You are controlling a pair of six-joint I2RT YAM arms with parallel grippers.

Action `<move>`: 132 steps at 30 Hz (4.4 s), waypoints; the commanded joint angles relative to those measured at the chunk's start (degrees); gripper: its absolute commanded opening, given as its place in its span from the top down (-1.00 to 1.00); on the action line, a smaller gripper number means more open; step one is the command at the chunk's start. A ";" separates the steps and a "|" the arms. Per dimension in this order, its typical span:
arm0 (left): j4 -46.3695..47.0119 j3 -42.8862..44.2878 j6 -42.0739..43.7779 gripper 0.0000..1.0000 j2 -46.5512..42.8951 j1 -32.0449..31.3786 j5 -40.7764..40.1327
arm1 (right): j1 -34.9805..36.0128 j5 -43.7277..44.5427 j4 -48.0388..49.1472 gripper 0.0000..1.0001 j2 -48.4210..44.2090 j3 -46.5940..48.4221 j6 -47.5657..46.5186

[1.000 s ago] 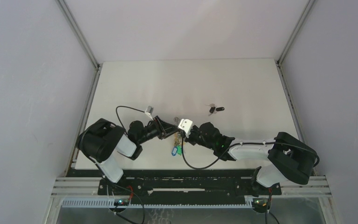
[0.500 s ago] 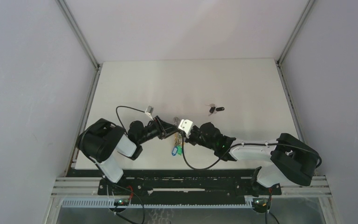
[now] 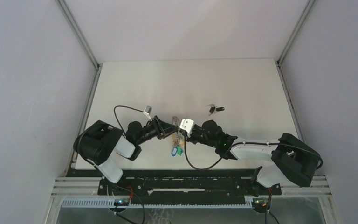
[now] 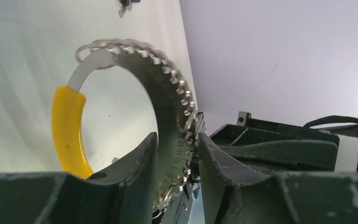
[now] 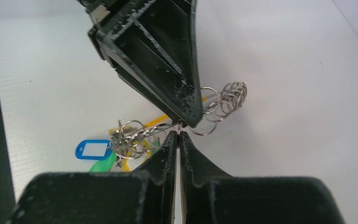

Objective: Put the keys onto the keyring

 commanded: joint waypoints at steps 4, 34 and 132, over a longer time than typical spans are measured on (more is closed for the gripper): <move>3.73 -1.88 6.03 0.14 -4.43 2.86 1.40 | -2.95 -4.82 7.32 1.00 3.24 1.45 1.43; -14.91 -5.50 41.27 -0.19 -29.69 5.66 3.75 | -8.14 -16.87 -12.09 1.00 0.57 10.07 2.61; -105.06 42.00 86.48 1.00 -32.82 -22.05 -30.30 | -19.74 -38.15 -13.15 0.37 -14.58 3.81 -1.15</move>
